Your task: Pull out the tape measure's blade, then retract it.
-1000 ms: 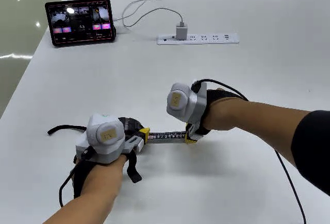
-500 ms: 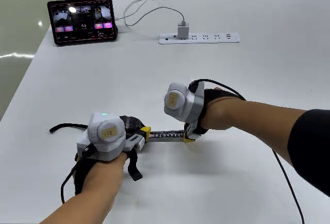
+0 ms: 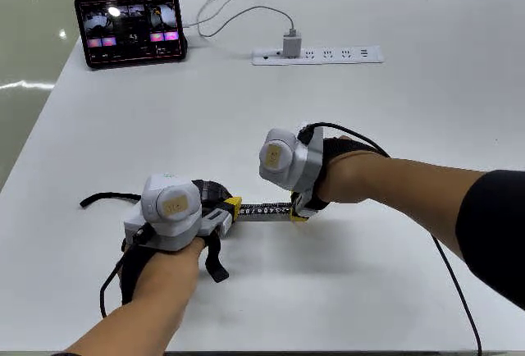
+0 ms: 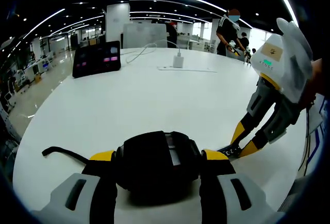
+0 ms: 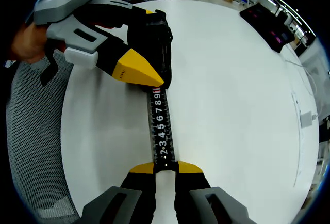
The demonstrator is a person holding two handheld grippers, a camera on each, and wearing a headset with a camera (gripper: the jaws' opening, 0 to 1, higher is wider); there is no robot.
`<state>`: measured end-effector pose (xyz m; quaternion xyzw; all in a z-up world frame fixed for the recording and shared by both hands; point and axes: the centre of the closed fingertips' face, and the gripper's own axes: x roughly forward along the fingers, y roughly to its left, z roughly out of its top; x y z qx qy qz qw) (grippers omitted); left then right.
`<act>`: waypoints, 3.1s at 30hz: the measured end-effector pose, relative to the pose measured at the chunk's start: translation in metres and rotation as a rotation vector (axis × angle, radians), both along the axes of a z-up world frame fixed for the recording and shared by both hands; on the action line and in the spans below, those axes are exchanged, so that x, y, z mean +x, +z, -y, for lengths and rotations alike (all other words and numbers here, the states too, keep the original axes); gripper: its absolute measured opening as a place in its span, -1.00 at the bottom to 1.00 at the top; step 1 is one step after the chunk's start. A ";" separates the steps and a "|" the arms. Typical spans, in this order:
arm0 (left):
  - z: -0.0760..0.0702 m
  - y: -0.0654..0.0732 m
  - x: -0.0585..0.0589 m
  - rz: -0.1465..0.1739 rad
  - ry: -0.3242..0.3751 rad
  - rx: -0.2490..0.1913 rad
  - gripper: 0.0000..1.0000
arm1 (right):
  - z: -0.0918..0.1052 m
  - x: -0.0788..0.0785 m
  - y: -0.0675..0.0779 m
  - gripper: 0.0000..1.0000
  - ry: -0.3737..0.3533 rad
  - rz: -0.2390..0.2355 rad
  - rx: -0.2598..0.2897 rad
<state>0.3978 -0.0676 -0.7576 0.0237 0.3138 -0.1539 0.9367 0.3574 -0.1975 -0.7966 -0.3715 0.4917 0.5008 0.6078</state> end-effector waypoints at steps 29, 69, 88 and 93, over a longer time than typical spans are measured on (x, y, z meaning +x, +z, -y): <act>0.000 0.000 -0.001 0.011 -0.005 0.002 0.21 | -0.011 0.001 0.000 -0.86 0.001 0.002 0.015; 0.000 0.000 0.000 0.004 -0.012 -0.010 0.21 | -0.031 0.004 0.001 -0.85 -0.036 0.023 0.117; -0.002 0.002 0.001 0.001 -0.015 -0.049 0.19 | -0.040 0.006 0.001 -0.83 -0.050 0.027 0.174; -0.002 0.002 0.001 0.002 -0.024 -0.046 0.19 | -0.043 0.007 0.002 -0.83 -0.080 0.006 0.198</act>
